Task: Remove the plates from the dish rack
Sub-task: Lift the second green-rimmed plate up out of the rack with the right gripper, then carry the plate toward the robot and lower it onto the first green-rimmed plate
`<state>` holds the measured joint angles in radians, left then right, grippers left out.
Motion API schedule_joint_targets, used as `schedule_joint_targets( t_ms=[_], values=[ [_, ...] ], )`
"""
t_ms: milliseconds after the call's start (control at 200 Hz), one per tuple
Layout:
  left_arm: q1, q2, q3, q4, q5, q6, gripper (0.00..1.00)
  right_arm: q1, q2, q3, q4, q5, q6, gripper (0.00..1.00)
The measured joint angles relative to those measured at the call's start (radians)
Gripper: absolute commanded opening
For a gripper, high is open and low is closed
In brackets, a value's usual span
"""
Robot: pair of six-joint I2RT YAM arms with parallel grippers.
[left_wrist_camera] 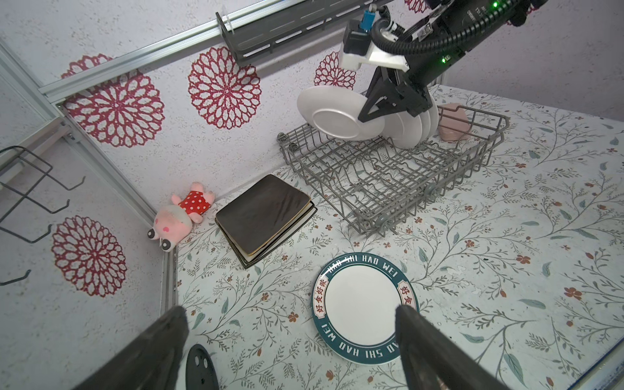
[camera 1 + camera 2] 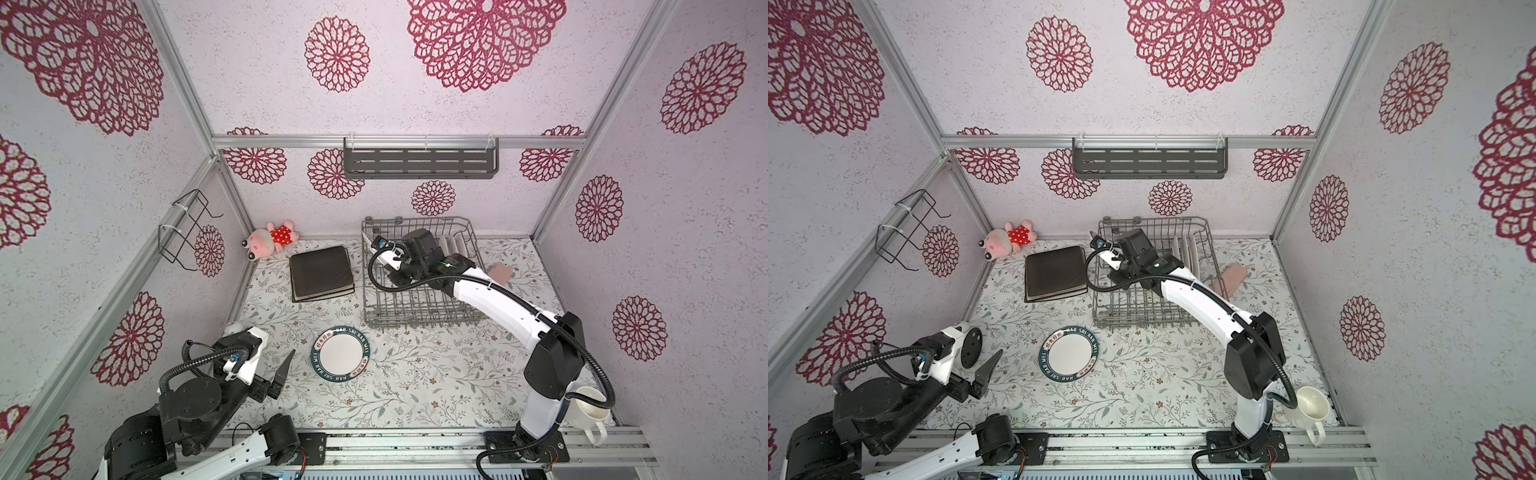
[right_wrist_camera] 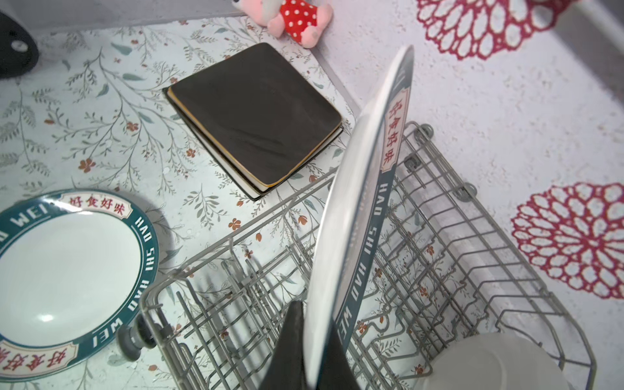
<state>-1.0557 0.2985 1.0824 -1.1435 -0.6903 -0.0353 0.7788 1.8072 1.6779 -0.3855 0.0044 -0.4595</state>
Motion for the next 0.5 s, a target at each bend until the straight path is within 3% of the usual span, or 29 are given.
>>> schedule_joint_targets(
  t_ms=[495],
  values=[
    [0.000,-0.034,0.002,-0.006,0.010,-0.011,0.97,0.232,-0.005,-0.186,0.184,0.216,-0.353,0.00]
  ],
)
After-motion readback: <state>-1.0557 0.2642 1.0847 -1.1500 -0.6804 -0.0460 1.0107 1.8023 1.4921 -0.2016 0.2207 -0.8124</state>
